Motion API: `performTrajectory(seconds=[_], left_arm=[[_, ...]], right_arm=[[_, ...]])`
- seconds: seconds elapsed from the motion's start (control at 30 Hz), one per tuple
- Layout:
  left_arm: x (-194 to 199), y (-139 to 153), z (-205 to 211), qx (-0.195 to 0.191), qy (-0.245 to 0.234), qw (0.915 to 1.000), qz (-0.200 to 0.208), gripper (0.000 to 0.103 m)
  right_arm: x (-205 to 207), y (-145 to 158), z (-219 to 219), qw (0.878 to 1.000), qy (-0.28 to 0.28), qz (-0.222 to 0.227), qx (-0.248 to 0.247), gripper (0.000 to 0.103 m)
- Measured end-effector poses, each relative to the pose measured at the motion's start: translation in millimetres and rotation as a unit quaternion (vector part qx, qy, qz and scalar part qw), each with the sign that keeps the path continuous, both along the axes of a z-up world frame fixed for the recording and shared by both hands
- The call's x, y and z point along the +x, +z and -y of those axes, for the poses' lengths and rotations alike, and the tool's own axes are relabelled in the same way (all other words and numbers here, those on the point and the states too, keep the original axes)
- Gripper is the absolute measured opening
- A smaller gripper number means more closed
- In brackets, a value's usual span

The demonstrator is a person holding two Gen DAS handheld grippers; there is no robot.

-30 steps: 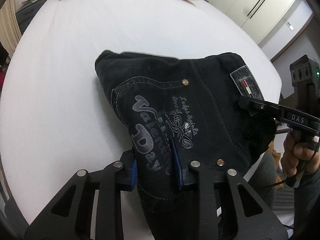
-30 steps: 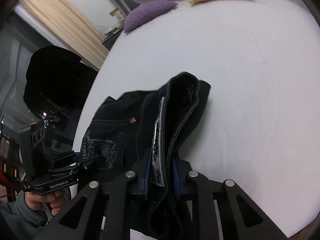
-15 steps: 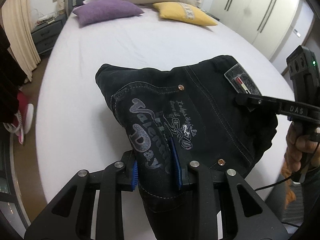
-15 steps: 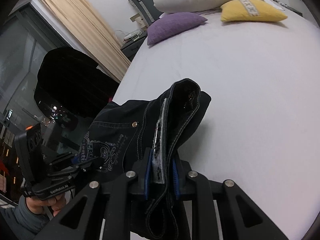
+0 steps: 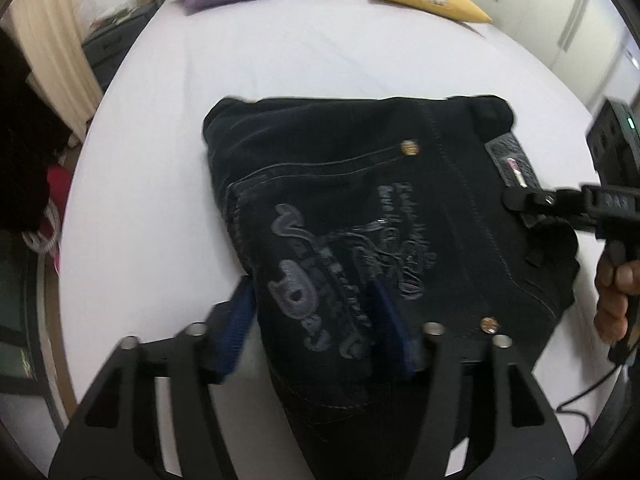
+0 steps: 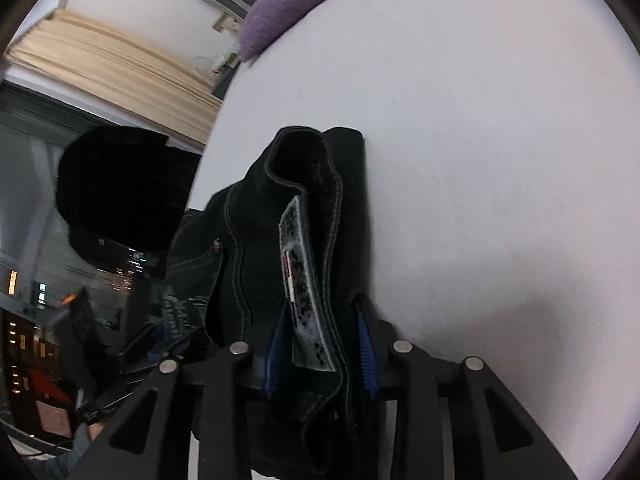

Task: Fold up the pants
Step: 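Open both grippers and lift them away from the folded jeans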

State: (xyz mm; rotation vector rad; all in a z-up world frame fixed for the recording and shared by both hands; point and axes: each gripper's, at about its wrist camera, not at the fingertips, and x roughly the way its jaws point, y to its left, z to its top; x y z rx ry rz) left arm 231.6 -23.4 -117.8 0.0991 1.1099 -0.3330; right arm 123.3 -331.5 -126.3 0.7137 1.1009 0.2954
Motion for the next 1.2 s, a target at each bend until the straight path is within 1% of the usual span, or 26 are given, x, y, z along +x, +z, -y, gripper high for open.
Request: performTrajectory(seconds=[0.03,0.07,0.1,0.17,0.2,0.27,0.3,0.4,0.43,0.47,0.53,0.63,0.7,0.73,0.77,0.8,0.87,0.9,0.93,0.97,1.0,1.03,1.07,1.1,1.17,1.2], left_arm=[[1.6,-1.2,-2.6,-0.006,0.008,0.9999,-0.003,0.07],[4.7,-1.0,-2.9,-0.006,0.01,0.9999,-0.002,0.075],[6.0,-1.3,-2.5,-0.004,0.01,0.9999,-0.001,0.077],[8.1,0.1,-2.9,-0.002,0.009,1.0,0.002,0.077],[14.6,-3.0,-5.9,0.0,0.009,1.0,0.004,0.079],[11.7,-2.7,-3.1,0.003,0.014,0.9999,0.006,0.084],[8.2,-4.5,-4.6,0.004,0.018,0.9998,0.008,0.088],[10.2,-7.2,-13.2,0.005,0.025,0.9996,0.009,0.094],[15.6,-8.3,-17.7,0.005,0.024,0.9996,0.01,0.094],[14.8,-7.1,-19.2,0.008,0.024,0.9996,0.012,0.097],[10.4,-4.4,-22.1,0.013,0.024,0.9995,0.017,0.097],[-4.2,6.1,-27.7,0.027,0.031,0.9984,0.038,0.097],[-17.9,20.5,-33.9,0.029,0.048,0.9964,0.063,0.097],[-25.0,28.8,-37.5,0.027,0.057,0.995,0.078,0.097],[-33.6,38.9,-41.7,0.03,0.07,0.9924,0.096,0.097],[-44.5,51.8,-45.5,0.039,0.086,0.9881,0.121,0.097],[-69.3,80.1,-53.2,0.043,0.112,0.9766,0.179,0.098],[-82.7,97.5,-56.9,0.048,0.125,0.9684,0.211,0.103],[-98.1,115.0,-58.6,0.054,0.136,0.9589,0.243,0.103],[-108.6,128.8,-54.7,0.062,0.144,0.952,0.263,0.103],[-123.2,146.1,-53.4,0.069,0.155,0.9417,0.29,0.103],[-138.7,160.9,-52.7,0.071,0.162,0.9319,0.317,0.103],[-150.7,177.3,-54.0,0.068,0.167,0.9213,0.344,0.103],[-164.6,193.0,-55.0,0.06,0.169,0.9131,0.366,0.103],[-191.0,219.0,-56.2,0.04,0.17,0.9022,0.394,0.103],[-203.6,230.6,-56.7,0.028,0.168,0.899,0.403,0.103]], right_arm=[[-2.0,-0.7,-0.1,1.0,0.002,0.003,0.0,0.034],[-3.1,-0.6,-0.1,1.0,0.005,0.007,-0.002,0.034],[-5.2,-0.4,0.1,1.0,0.007,0.01,-0.003,0.035],[-9.7,0.1,2.4,1.0,0.009,0.014,-0.002,0.035],[-11.6,-0.1,2.7,1.0,0.008,0.016,0.0,0.035],[-12.6,1.0,2.3,1.0,0.004,0.019,-0.001,0.037],[-10.1,2.6,1.6,1.0,0.002,0.019,-0.002,0.038],[-9.8,10.2,-1.3,1.0,-0.004,0.022,-0.021,0.046],[-11.5,13.4,-1.9,0.999,-0.006,0.023,-0.031,0.05],[-14.7,17.9,-2.0,0.999,-0.011,0.024,-0.046,0.052],[-25.1,28.0,-0.1,0.996,-0.028,0.026,-0.08,0.061],[-44.1,46.6,5.1,0.991,-0.06,0.034,-0.115,0.065],[-63.7,68.8,5.3,0.985,-0.078,0.058,-0.143,0.068],[-73.0,80.3,3.5,0.98,-0.085,0.073,-0.165,0.069],[-85.1,97.1,0.6,0.972,-0.095,0.095,-0.193,0.071],[-95.3,110.7,-3.2,0.965,-0.103,0.114,-0.211,0.074],[-120.4,145.0,-17.0,0.945,-0.123,0.168,-0.254,0.083],[-131.1,159.8,-22.3,0.934,-0.133,0.192,-0.27,0.091],[-143.7,174.8,-28.7,0.922,-0.145,0.22,-0.284,0.101],[-156.3,194.0,-36.2,0.905,-0.163,0.256,-0.298,0.103],[-171.4,210.1,-41.4,0.889,-0.177,0.29,-0.306,0.103],[-182.0,224.2,-44.2,0.878,-0.187,0.314,-0.309,0.103],[-189.4,234.0,-47.5,0.871,-0.194,0.328,-0.309,0.103],[-197.5,245.6,-50.3,0.864,-0.203,0.342,-0.309,0.103],[-212.9,268.0,-55.6,0.854,-0.217,0.366,-0.299,0.103],[-221.5,276.0,-56.6,0.851,-0.221,0.375,-0.294,0.103]])
